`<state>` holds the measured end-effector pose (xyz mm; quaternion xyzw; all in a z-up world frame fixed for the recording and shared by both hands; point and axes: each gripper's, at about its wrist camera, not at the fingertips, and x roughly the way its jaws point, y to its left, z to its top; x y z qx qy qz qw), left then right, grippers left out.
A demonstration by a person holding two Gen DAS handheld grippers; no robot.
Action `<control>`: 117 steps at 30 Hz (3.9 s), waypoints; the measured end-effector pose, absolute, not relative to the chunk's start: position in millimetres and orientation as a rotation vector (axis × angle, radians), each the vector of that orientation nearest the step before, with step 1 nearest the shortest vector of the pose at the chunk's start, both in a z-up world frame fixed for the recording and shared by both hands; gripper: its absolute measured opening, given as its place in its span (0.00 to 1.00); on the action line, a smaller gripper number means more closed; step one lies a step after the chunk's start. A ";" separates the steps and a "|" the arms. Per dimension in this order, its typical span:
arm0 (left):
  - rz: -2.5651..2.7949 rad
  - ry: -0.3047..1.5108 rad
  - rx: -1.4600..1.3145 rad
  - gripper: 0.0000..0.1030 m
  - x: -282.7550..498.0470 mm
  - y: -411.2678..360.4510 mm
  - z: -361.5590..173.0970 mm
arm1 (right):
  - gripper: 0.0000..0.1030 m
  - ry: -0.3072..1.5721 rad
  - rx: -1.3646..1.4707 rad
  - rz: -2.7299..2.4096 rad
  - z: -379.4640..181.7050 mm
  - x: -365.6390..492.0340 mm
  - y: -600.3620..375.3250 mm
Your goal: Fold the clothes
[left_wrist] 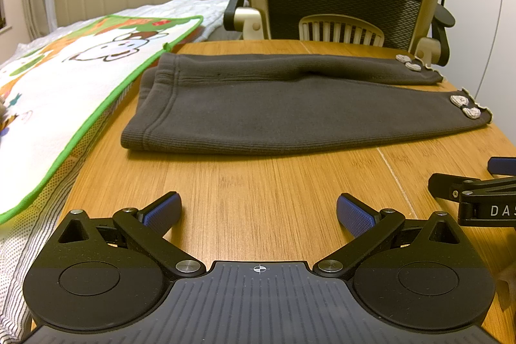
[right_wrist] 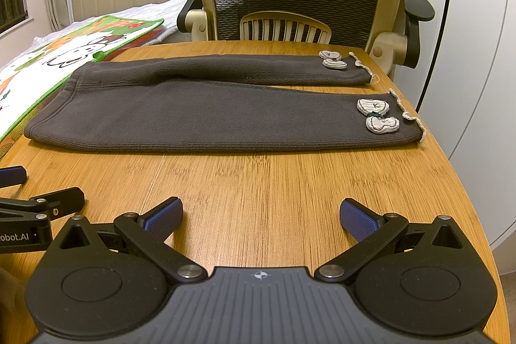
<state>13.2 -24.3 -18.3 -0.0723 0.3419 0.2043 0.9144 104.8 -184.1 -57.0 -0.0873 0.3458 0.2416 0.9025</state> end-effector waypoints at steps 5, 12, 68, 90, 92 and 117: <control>0.420 0.703 -0.150 1.00 13.2 -24.3 -18.3 | 1.00 0.715 -0.180 0.500 -56.8 104.9 -184.3; 0.420 0.703 -0.151 1.00 13.2 -24.1 -18.3 | 1.00 0.715 -0.181 0.500 -56.8 105.2 -184.5; 0.403 0.714 -0.140 1.00 13.7 -24.1 -17.7 | 1.00 0.712 -0.165 0.644 -54.0 103.4 -187.6; 0.386 0.728 -0.229 1.00 71.6 47.3 6.0 | 0.81 0.631 -0.093 0.675 -43.1 198.1 -167.1; 0.370 0.760 -0.257 1.00 77.2 55.2 -1.9 | 0.79 0.676 -0.083 0.673 -50.2 202.6 -169.3; 0.441 0.723 -0.362 1.00 139.6 150.0 4.6 | 0.50 0.650 -0.121 0.670 -22.4 218.8 -202.8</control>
